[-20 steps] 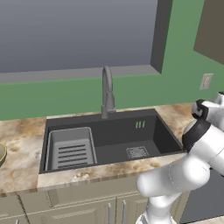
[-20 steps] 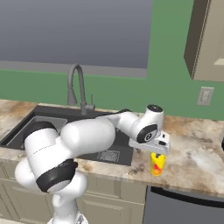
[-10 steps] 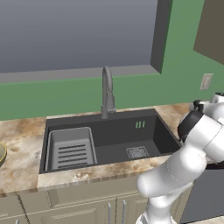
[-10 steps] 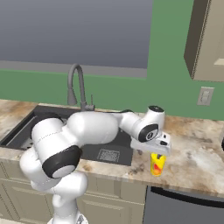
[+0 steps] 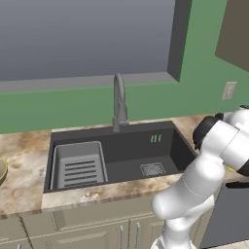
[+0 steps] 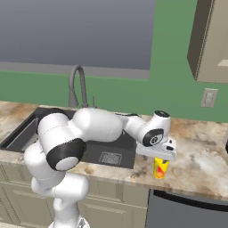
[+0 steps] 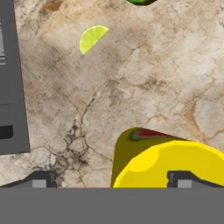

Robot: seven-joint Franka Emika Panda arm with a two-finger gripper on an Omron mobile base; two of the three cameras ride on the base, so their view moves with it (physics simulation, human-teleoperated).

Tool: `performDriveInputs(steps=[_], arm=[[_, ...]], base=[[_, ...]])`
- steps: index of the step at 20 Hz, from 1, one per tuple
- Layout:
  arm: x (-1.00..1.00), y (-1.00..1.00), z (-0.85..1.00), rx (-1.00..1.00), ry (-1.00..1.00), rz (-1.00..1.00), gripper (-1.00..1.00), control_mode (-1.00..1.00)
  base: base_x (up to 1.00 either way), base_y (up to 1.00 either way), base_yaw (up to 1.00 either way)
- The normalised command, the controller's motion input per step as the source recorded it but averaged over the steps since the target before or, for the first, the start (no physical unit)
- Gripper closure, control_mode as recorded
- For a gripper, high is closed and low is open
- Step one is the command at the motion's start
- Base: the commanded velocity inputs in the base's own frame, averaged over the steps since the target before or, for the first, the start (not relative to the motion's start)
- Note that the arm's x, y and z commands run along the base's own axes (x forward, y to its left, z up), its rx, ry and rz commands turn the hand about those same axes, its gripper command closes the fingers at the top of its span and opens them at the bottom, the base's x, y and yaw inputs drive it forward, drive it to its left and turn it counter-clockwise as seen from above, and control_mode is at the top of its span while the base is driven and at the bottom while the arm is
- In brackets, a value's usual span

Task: Remove the kiwi and lemon wedge from the sink. Then move the bowl and cup from the counter to the sink for washing.

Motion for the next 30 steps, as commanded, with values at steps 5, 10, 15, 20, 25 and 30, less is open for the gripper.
performDriveInputs(steps=[5, 10, 15, 20, 25, 30], arm=[[0.01, -0.07, -0.06, 0.00, 0.00, 0.03, -1.00, -1.00], [0.00, -0.02, 0.00, 0.00, 0.00, 0.03, -1.00, -1.00], [-0.08, 0.00, -0.06, 0.00, 0.00, 0.00, -1.00, -1.00], [-0.21, 0.10, -0.26, 0.00, 0.00, 0.00, 1.00, -1.00], [-0.20, 0.18, -0.29, 0.00, -0.02, 0.00, 1.00, -1.00], [-0.02, 0.17, -0.12, 0.00, -0.05, 0.00, 1.00, -1.00]], base=[[0.00, 0.00, 0.00], [0.00, 0.00, 0.00], [0.00, 0.00, 0.00], [0.00, 0.00, 0.00], [0.00, 0.00, 0.00], [0.00, 0.00, 0.00]])
